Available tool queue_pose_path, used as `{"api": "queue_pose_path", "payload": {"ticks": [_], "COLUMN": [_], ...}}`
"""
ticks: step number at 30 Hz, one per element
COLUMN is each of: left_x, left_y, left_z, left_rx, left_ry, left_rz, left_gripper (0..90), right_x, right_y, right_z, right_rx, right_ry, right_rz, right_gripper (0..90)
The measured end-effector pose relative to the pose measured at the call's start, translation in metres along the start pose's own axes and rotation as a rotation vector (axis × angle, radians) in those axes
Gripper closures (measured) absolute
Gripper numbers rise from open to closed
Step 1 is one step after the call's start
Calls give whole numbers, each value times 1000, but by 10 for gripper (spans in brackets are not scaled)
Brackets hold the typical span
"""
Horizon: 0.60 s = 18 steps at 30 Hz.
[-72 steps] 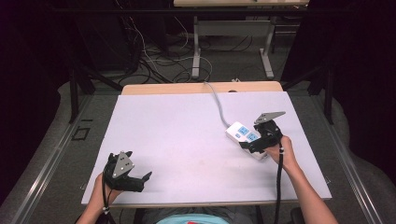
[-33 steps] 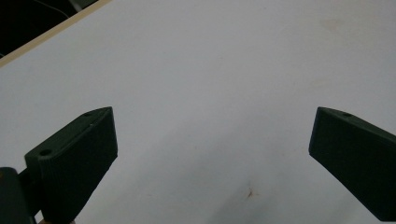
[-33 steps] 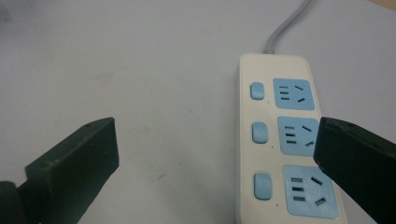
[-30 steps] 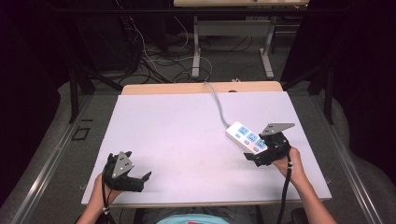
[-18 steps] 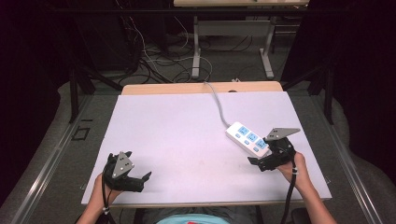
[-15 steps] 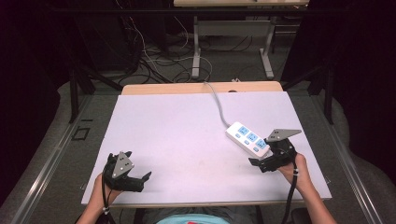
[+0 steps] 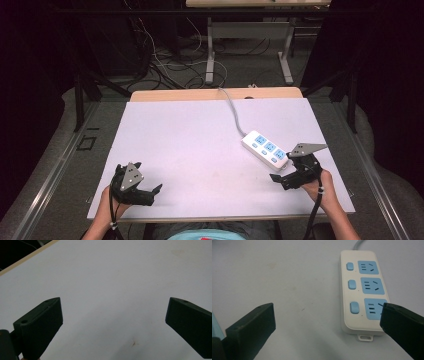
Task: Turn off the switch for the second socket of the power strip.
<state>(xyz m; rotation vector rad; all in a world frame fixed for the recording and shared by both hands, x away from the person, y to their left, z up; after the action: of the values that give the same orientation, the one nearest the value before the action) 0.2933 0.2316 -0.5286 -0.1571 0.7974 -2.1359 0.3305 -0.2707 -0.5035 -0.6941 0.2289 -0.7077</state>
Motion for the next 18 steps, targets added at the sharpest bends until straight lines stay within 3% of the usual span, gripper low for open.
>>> {"api": "queue_pose_path", "payload": {"ticks": [18], "left_x": [0], "left_y": [0], "left_z": [0], "left_rx": [-6], "left_ry": [2], "left_rz": [2], "left_gripper": [10], "right_x": [-7], "right_y": [-6], "right_z": [-16], "right_rx": [8], "right_ry": [8], "right_rz": [-18], "right_gripper": [0]}}
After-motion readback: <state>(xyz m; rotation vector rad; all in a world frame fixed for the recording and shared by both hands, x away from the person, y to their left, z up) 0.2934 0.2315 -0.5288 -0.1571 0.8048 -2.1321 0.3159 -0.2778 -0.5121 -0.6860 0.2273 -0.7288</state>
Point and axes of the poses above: each handheld gripper's, and its own axes: y roughly forward along the jaws, z roughly out of its top, x roughly to its right, the point moved 1 cm from there along y, roughly forward along the jaws, and after that the axes turned 4 degrees about -y, right-handed, at the moved point
